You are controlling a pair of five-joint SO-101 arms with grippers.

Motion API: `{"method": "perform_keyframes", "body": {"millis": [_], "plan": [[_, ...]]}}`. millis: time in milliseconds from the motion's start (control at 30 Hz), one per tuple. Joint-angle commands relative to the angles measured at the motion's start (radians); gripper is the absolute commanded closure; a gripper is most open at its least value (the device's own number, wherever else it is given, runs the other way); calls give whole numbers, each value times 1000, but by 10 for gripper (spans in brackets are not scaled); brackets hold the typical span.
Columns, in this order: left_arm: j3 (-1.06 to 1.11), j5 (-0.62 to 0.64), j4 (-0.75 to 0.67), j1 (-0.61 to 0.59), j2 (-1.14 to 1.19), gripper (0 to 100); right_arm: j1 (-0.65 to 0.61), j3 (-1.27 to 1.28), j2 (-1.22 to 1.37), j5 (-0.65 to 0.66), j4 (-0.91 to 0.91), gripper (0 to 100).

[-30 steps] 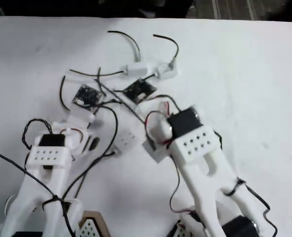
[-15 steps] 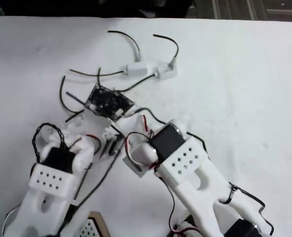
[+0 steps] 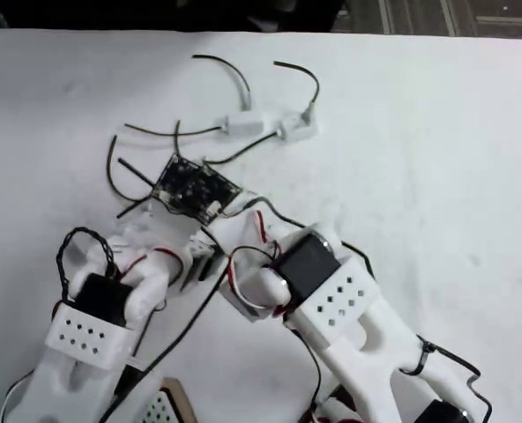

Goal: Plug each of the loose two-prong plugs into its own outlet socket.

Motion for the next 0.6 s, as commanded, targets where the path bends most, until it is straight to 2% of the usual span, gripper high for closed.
{"method": "perform_keyframes", "body": {"millis": [0, 200, 567], "plan": [[-38, 2, 3, 79, -35, 745, -8, 26, -7, -9, -64, 981], [-43, 63, 2, 76, -35, 744, -10, 124, -15, -9, -153, 981], [-40, 55, 3, 74, -36, 747, -15, 124, -16, -9, -154, 981]]}}
